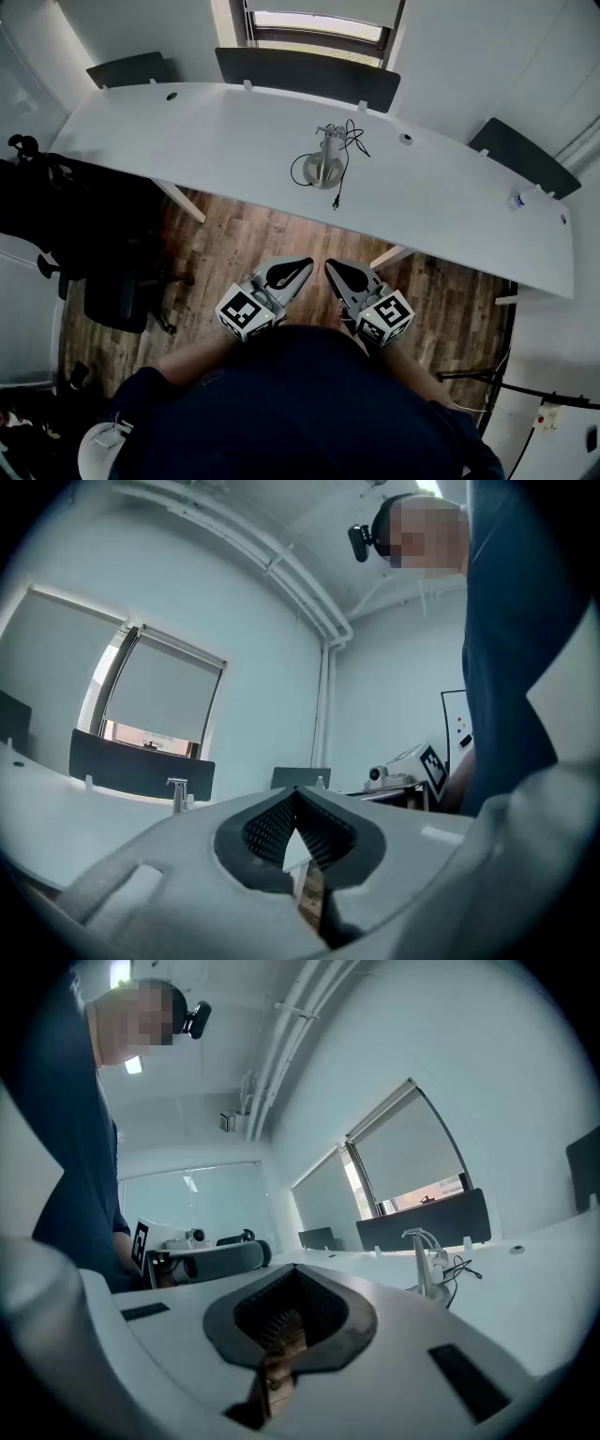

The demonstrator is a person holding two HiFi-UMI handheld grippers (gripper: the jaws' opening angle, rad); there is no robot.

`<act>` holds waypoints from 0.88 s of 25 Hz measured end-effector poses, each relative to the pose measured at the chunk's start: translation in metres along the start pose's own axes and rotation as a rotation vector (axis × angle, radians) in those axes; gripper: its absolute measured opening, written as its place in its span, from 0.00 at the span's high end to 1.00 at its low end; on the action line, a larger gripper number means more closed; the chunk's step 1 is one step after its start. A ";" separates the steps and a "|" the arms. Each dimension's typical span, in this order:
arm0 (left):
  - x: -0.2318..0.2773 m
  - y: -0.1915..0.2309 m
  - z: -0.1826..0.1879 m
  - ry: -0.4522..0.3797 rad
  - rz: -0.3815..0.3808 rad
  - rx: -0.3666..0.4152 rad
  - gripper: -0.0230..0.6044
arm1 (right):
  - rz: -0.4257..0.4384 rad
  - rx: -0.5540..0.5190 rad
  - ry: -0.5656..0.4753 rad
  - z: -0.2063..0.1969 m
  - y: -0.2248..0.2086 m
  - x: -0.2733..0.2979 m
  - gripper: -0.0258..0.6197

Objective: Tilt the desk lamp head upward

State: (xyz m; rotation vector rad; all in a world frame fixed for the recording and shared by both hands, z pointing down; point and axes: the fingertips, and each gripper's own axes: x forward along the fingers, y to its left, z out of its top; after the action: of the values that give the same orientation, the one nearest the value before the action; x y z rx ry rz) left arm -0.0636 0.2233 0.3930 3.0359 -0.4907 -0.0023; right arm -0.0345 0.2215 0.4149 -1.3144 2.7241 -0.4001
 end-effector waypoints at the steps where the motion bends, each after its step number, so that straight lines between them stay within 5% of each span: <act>1: 0.001 -0.001 0.000 -0.003 0.005 -0.004 0.95 | 0.001 -0.001 0.000 0.000 0.000 -0.001 0.94; 22: 0.029 -0.012 -0.018 0.016 0.130 -0.036 0.95 | 0.092 -0.016 -0.010 -0.006 -0.025 -0.034 0.94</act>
State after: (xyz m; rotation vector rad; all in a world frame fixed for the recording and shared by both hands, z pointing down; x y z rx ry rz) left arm -0.0325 0.2265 0.4100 2.9609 -0.6779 0.0191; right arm 0.0042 0.2342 0.4259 -1.1853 2.7723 -0.3635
